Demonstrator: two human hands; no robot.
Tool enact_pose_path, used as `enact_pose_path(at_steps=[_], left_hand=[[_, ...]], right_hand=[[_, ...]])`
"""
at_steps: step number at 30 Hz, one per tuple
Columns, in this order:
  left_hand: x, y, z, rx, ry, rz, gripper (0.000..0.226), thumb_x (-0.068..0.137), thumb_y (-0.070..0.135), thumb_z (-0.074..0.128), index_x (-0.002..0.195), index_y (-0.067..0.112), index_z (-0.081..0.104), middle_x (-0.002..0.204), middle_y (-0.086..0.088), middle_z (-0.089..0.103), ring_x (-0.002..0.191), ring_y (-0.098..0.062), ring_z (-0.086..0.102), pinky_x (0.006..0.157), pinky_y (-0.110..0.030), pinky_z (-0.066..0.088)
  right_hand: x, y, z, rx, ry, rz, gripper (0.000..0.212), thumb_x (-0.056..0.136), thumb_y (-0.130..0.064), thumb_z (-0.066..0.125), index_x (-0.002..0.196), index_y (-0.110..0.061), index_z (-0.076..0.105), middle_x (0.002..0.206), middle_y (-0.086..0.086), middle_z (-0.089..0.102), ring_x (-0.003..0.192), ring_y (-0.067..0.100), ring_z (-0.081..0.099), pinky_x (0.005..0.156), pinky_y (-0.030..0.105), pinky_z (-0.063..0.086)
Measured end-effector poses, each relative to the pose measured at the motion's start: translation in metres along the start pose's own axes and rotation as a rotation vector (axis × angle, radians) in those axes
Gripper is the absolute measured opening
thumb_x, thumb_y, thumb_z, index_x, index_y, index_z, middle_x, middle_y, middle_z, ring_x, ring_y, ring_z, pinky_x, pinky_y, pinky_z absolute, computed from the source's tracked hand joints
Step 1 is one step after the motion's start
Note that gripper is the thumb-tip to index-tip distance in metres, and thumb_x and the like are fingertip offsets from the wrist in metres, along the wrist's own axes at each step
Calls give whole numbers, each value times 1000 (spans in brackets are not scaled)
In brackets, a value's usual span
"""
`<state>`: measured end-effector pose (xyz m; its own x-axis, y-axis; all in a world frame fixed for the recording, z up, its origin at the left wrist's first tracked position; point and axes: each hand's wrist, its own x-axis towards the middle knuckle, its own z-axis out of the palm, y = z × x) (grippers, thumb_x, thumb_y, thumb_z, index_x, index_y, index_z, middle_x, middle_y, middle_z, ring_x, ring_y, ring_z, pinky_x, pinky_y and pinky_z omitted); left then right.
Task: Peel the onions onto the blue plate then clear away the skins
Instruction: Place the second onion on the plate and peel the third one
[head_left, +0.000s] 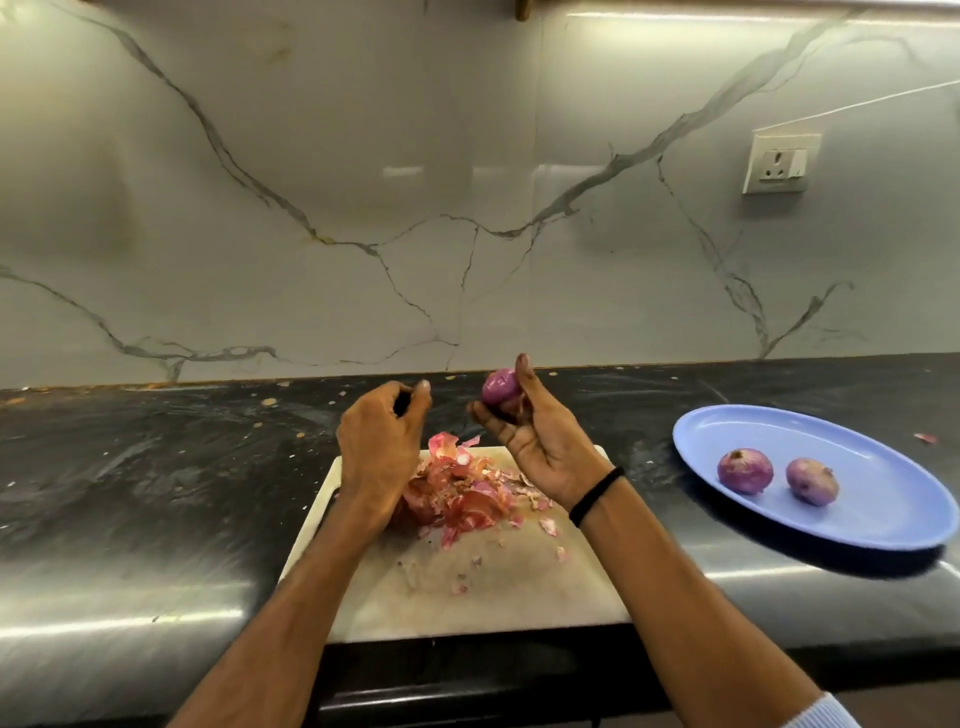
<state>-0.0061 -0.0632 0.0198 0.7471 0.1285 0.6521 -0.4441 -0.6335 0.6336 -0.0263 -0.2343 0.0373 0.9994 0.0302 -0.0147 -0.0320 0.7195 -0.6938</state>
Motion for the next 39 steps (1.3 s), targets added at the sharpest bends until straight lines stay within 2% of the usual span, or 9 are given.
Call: enact_pose_path(at_steps=[6,9,13,16,22,25,28,34,39], left_hand=[[-14,20,6,79,0,65,25,99,25,57,84,9,68,67,3,58,57,-7,52,55,-23,38],[-30,36,12,84,-15,60,23,97,22,58,81,9,68,69,-1,61,61,-15,53,55,-24,32],[-49,50,20,99,-40,84,19,95,24,60,85,11,69,76,-4,65,67,-17,57,61,-32,42],[-65,68,30,17,-73,107,16,93,22,59,87,11,70,76,-2,66,70,-18,60,65,-39,51],[-98,122,52,-241,-171,162,21,96,19,62,116,16,68,105,3,70,91,-8,66,82,-28,57],[-112,133,50,-329,-142,192,23,95,28,67,115,19,72,105,7,72,94,-3,66,82,-21,55],[-120,134,40,-374,-114,226,23,91,27,72,113,19,74,103,8,72,94,-3,67,79,-17,53],[-123,125,30,-315,-139,292,25,89,25,72,112,16,75,101,3,72,89,-4,67,77,-17,55],[-120,114,25,-177,-105,349,27,90,24,71,115,14,73,103,-1,72,90,-10,66,78,-28,57]], right_hand=[[-26,-11,-23,56,61,31,67,81,-44,76,125,2,56,114,21,60,87,30,70,75,34,61],[-46,-26,-35,-3,131,-38,60,82,-43,76,120,1,61,107,19,62,87,27,66,71,31,59],[-79,-65,-62,-92,194,-131,42,88,-38,71,109,-2,64,92,14,64,79,22,64,68,28,59],[-106,-87,-81,-71,212,-95,55,90,-45,68,118,1,60,104,20,66,84,27,68,65,29,60],[-131,-85,-93,28,172,-82,59,91,-41,68,127,5,57,130,28,60,95,29,69,76,31,61],[-132,-75,-93,101,152,-108,44,91,-34,68,116,1,61,116,22,65,103,30,66,92,36,57],[-131,-63,-90,130,109,-85,36,89,-34,70,107,-2,63,97,16,65,89,24,65,90,35,56],[-128,-46,-75,94,123,-41,56,85,-36,75,126,-1,59,110,16,59,90,23,62,85,33,58],[-122,-33,-61,-6,166,-38,49,81,-40,79,112,-5,64,102,14,64,91,23,61,79,31,59]])
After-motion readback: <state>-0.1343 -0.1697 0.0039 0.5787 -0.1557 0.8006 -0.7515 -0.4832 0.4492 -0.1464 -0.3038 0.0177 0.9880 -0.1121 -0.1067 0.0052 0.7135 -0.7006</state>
